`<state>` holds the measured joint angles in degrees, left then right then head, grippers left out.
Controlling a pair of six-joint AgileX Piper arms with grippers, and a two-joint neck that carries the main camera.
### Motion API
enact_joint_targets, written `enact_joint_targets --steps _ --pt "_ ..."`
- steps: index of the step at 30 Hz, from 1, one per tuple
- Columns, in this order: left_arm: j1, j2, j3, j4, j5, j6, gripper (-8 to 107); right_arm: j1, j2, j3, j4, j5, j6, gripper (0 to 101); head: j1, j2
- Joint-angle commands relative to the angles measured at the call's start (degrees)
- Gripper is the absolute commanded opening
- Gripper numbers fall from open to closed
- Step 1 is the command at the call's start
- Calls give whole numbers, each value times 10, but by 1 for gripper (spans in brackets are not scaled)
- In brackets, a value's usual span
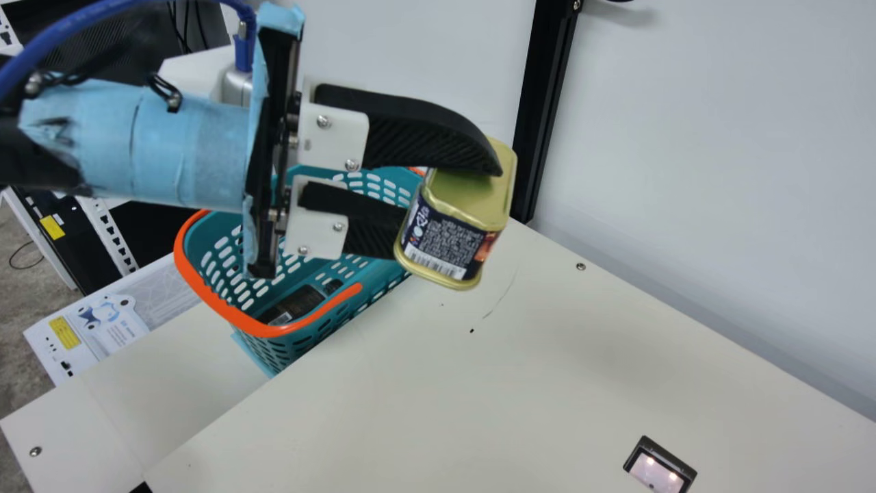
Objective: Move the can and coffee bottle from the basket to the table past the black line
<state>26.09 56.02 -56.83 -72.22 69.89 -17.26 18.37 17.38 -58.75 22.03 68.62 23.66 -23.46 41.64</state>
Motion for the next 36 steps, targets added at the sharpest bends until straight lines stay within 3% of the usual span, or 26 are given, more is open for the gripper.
enact_joint_targets --steps 1,18,36 --pt "-14 -6 5 -14 0 -78 10 0 0 0 0 0 0 101 -15 14" --pt "-37 -83 17 -77 0 -302 10 0 0 0 0 0 0 101 -15 14" --pt "-37 -87 15 -74 1 -308 10 0 0 0 0 0 0 101 -15 14"
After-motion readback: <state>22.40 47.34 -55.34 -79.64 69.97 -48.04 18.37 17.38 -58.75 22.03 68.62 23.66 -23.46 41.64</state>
